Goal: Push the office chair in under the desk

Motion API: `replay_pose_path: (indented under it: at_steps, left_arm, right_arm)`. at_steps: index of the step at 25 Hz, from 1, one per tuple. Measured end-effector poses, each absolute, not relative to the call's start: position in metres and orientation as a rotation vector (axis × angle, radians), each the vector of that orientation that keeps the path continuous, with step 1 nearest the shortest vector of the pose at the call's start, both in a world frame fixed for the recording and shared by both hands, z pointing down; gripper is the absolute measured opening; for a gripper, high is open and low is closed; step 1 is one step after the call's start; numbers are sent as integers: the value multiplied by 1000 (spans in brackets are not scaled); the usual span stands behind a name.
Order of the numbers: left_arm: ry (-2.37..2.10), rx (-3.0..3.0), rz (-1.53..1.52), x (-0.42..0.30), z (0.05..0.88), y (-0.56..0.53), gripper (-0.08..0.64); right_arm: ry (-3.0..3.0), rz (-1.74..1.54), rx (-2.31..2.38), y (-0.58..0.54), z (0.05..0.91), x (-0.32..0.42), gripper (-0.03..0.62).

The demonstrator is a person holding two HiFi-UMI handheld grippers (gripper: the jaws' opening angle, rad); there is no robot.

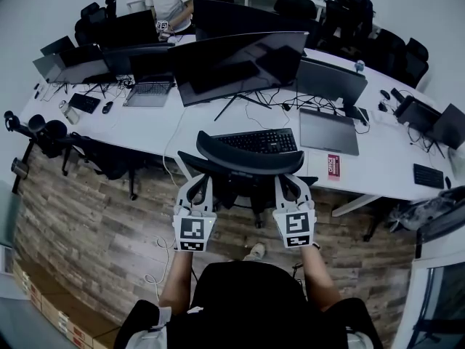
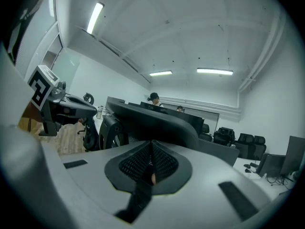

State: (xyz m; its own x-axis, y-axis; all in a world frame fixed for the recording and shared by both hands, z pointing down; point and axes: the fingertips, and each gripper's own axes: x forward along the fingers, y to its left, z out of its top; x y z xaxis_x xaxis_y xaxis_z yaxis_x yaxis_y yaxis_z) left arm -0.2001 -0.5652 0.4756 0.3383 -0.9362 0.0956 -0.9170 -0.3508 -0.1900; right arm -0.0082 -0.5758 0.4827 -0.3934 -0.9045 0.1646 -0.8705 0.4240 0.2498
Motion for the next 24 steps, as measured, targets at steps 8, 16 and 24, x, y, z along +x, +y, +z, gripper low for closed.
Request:
replay_pose_path:
  at_steps: [8,16,24]
  left_arm:
    - [1707,-2499,-291,-190,479,-566,14]
    - [1698,-2495,-264,-190,476,-568,14]
    - [1671,-2493,-312,-185,482,-567,14]
  right_arm:
    - [-2400,-165,1543,-576,486,-5,25]
    - [-2396,-165,1542,-578,488,-4,25]
    - [-2401,-157,1539,-577,488,-7,25]
